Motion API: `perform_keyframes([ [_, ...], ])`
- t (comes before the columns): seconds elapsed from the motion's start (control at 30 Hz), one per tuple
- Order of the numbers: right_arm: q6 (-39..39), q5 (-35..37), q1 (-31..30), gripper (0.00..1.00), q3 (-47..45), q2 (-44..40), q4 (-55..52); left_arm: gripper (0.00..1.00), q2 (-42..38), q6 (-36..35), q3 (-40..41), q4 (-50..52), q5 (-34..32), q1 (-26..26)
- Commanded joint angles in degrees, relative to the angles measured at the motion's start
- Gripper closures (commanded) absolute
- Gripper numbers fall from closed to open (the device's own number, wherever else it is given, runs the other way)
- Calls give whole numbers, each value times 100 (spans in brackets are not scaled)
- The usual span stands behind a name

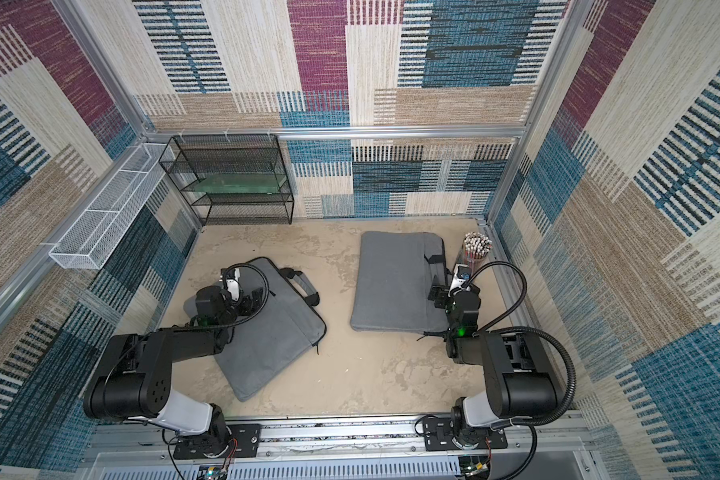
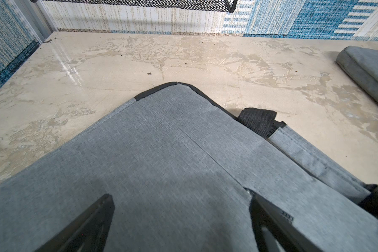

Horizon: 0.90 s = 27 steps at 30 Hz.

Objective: Open the zippered laptop bag and take out the laptop
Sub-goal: Adjust the zippered laptop bag at the center of the board.

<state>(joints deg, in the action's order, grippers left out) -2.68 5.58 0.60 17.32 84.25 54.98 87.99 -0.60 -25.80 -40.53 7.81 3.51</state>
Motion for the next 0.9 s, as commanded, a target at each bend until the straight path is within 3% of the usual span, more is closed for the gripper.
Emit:
perform_keyframes([
  [0.0,136,-177,-7,5,167,-47,-24,1,-106,26,92,-341,-164,1],
  [0.2,153,-169,-16,5,452,-299,-668,1,-743,168,348,-289,-544,1],
  [0.43,-177,158,-136,5,657,-1066,-1721,1,-2032,724,164,1369,-878,1],
  [0.6,-514,555,-318,5,878,-1726,-2682,1,-2592,2251,-270,3270,-1321,-8],
  [0.87,-1205,544,-593,5,1616,-1998,-4503,1,-2982,3864,-434,5527,-1528,-87],
])
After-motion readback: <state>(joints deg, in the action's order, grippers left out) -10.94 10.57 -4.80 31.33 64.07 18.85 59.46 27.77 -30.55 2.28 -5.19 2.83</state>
